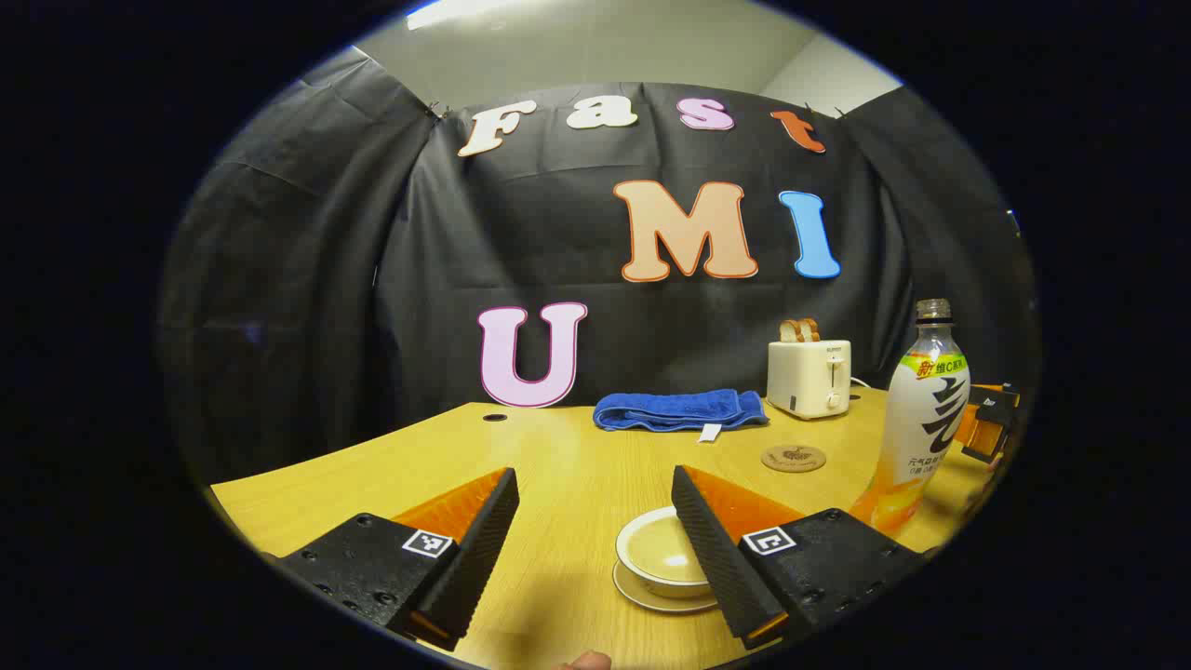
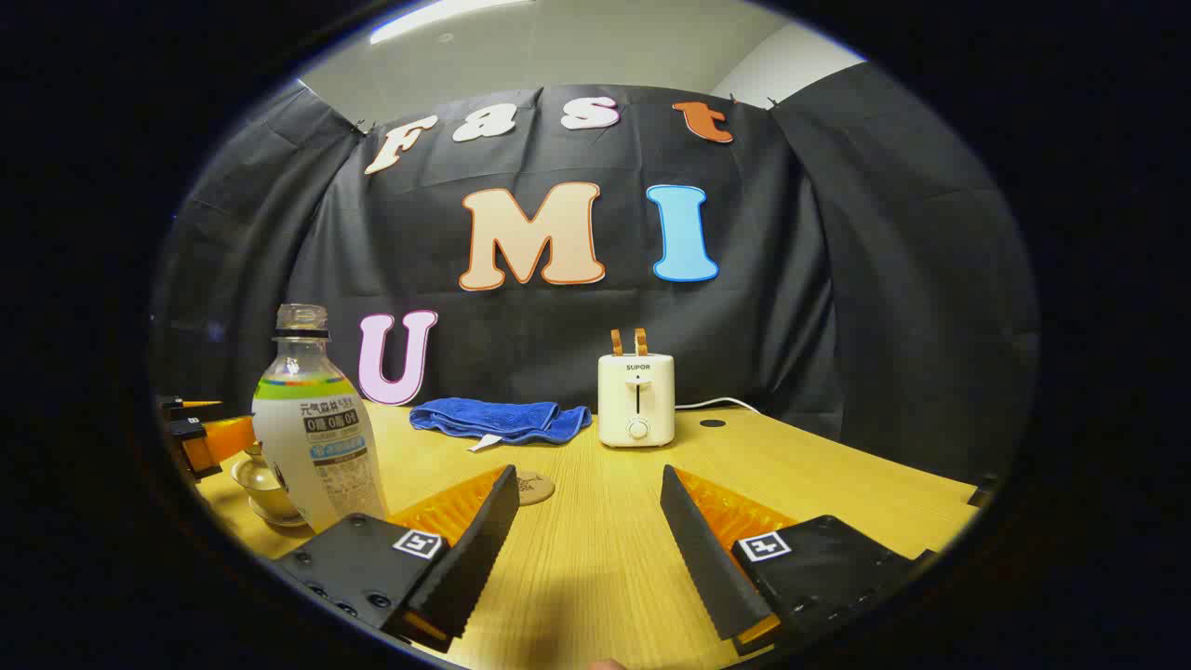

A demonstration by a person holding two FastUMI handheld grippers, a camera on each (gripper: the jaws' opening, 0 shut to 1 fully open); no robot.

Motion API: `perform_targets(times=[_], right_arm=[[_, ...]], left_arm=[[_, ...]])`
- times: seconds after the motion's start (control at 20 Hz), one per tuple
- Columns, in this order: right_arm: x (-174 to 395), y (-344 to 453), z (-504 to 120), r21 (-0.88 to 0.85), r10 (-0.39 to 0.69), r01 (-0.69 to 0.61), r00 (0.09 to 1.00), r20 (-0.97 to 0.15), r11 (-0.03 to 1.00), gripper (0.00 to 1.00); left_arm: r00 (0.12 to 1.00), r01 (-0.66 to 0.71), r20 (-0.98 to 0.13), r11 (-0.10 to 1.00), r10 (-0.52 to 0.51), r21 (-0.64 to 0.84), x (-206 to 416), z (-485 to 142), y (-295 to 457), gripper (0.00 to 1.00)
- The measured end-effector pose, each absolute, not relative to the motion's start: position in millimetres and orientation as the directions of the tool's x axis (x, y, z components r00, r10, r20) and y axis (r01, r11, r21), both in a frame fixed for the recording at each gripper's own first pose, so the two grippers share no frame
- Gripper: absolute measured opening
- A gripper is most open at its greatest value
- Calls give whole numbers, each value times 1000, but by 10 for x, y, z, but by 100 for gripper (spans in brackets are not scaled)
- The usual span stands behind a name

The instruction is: Open the teacup lid with one hand, grasp the water bottle and pour water into the teacup with the other hand; after pouring, place the water bottle on the coaster and then close the teacup lid.

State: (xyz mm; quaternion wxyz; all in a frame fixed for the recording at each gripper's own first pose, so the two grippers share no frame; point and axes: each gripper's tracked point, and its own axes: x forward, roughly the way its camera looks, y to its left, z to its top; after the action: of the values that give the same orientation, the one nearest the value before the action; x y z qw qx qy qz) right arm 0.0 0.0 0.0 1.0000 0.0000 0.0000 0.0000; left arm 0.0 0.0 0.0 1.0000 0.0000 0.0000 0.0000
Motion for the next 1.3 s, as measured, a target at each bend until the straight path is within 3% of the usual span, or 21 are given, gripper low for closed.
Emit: perform_targets(times=[0.05, 0.15, 0.2, 1.3], right_arm=[[-2, 2, -4, -1, 0, 0, 1000, 0, 1000, 98], [-4, 1, -8, -1, 0, 0, 1000, -1, 1000, 95], [-2, 2, 1, -1, 0, 0, 1000, 1, 1000, 96], [-11, 45, 1, 1, 18, -18, 1000, 0, 1000, 98]], left_arm=[[1000, 21, -3, 1000, -21, 0, 0, -7, -48, 96], [1000, 28, -1, 1000, -28, -2, 17, 16, -65, 99], [1000, 27, 1, 1000, -27, -3, 18, -7, -47, 95], [998, 55, -6, 999, -55, -4, 0, -1, -161, 96]])
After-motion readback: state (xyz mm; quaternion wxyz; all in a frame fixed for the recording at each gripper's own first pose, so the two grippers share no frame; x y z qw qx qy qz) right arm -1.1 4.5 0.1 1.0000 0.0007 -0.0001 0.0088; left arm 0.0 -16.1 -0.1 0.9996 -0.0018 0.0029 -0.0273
